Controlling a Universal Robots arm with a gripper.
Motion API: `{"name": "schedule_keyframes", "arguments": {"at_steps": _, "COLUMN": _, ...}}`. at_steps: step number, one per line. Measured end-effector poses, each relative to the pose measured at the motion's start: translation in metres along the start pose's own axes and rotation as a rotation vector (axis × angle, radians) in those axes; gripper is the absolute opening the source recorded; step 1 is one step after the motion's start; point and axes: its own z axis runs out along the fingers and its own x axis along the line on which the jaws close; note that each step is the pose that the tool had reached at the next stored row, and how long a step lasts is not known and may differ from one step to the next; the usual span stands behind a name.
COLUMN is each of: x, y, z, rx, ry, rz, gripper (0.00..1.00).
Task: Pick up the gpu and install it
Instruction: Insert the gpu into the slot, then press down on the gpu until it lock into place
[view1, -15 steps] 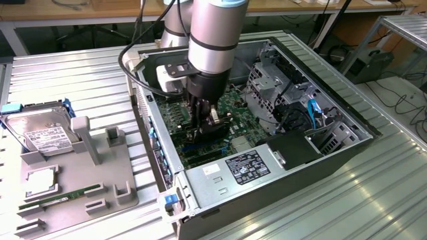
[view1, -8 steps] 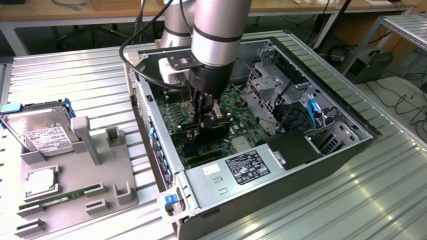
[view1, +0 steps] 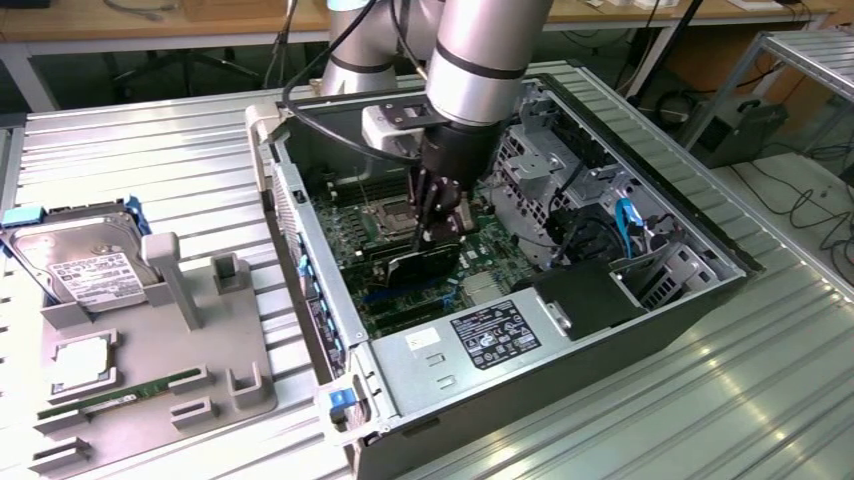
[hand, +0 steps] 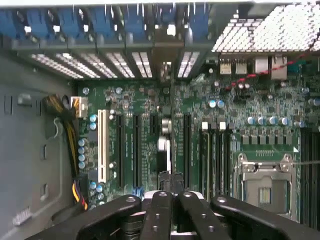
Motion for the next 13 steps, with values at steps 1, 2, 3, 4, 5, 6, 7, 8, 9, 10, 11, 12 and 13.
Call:
{"name": "schedule_keyframes", "arguments": {"at_steps": 1, "x": 0.000, "y": -0.0004, "z": 0.0000, "rx": -0.0005, "ry": 0.0000, "rz": 0.000, "gripper": 0.11}}
{"name": "schedule_keyframes", "arguments": {"at_steps": 2, "x": 0.000, "y": -0.0004, "z": 0.0000, "rx": -0.0006, "ry": 0.0000, "rz": 0.000, "gripper": 0.11}}
{"name": "schedule_keyframes", "arguments": {"at_steps": 3, "x": 0.000, "y": -0.0004, "z": -0.0001, "rx": -0.0006, "ry": 0.0001, "rz": 0.000, "gripper": 0.11}}
{"name": "schedule_keyframes", "arguments": {"at_steps": 4, "x": 0.000, "y": -0.0004, "z": -0.0001, "rx": -0.0007, "ry": 0.0001, "rz": 0.000, "gripper": 0.11}}
{"name": "schedule_keyframes", "arguments": {"at_steps": 5, "x": 0.000, "y": -0.0004, "z": -0.0001, "rx": -0.0007, "ry": 0.0001, "rz": 0.000, "gripper": 0.11}}
{"name": "schedule_keyframes", "arguments": {"at_steps": 6, "x": 0.000, "y": -0.0004, "z": -0.0001, "rx": -0.0007, "ry": 0.0001, "rz": 0.000, "gripper": 0.11}}
{"name": "schedule_keyframes", "arguments": {"at_steps": 7, "x": 0.000, "y": -0.0004, "z": -0.0001, "rx": -0.0007, "ry": 0.0001, "rz": 0.000, "gripper": 0.11}}
{"name": "schedule_keyframes", "arguments": {"at_steps": 8, "x": 0.000, "y": -0.0004, "z": -0.0001, "rx": -0.0007, "ry": 0.0001, "rz": 0.000, "gripper": 0.11}}
{"name": "schedule_keyframes", "arguments": {"at_steps": 9, "x": 0.000, "y": -0.0004, "z": -0.0001, "rx": -0.0007, "ry": 0.0001, "rz": 0.000, "gripper": 0.11}}
{"name": "schedule_keyframes", "arguments": {"at_steps": 10, "x": 0.000, "y": -0.0004, "z": -0.0001, "rx": -0.0007, "ry": 0.0001, "rz": 0.000, "gripper": 0.11}}
{"name": "schedule_keyframes", "arguments": {"at_steps": 11, "x": 0.000, "y": 0.0000, "z": -0.0001, "rx": -0.0007, "ry": 0.0001, "rz": 0.000, "gripper": 0.11}}
{"name": "schedule_keyframes", "arguments": {"at_steps": 12, "x": 0.000, "y": 0.0053, "z": 0.0008, "rx": -0.0007, "ry": 0.0001, "rz": 0.000, "gripper": 0.11}}
{"name": "schedule_keyframes", "arguments": {"at_steps": 13, "x": 0.000, "y": 0.0125, "z": 0.0022, "rx": -0.0006, "ry": 0.0001, "rz": 0.000, "gripper": 0.11}}
